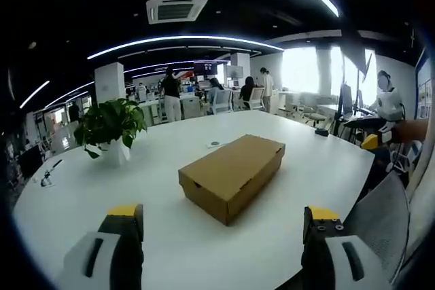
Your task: Operate the shoe box by opening the lid, removing the specified soft item, and placing it in the target area until the item is outside and the box remains undamaged.
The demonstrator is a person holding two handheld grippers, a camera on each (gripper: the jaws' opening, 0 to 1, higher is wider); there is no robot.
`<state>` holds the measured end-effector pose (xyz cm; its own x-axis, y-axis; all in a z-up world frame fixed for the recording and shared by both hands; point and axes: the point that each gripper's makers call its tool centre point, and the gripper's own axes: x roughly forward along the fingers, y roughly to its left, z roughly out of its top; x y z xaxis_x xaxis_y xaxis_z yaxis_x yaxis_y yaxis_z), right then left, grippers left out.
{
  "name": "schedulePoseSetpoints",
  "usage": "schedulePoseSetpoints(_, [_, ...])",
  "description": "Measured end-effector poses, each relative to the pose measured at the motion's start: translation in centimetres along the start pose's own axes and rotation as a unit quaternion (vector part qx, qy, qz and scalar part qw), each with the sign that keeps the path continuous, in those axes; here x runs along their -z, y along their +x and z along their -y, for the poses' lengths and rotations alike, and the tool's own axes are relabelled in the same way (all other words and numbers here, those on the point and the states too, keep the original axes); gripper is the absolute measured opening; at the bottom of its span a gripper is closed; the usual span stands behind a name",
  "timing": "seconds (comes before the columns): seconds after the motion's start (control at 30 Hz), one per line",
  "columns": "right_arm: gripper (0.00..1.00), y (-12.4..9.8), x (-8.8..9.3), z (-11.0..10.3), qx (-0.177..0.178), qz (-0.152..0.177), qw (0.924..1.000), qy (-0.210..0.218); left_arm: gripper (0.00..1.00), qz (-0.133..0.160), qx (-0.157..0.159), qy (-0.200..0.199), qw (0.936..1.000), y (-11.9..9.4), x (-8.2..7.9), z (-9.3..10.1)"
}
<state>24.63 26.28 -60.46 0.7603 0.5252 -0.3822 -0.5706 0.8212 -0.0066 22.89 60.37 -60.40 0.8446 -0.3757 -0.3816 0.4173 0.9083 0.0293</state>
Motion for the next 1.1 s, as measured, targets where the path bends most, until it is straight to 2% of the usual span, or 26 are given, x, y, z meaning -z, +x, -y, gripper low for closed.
schedulePoseSetpoints(0.3, [0.96, 0.0, -0.1, 0.1, 0.001, 0.002, 1.0000, 0.000, 1.00, 0.003, 0.001, 0.000, 1.0000, -0.1, -0.2, 0.0])
schedulePoseSetpoints(1.1, [0.96, 0.2, 0.0, -0.1, -0.007, -0.003, 1.0000, -0.005, 1.00, -0.004, -0.004, -0.007, 1.0000, 0.0, 1.0, -0.2])
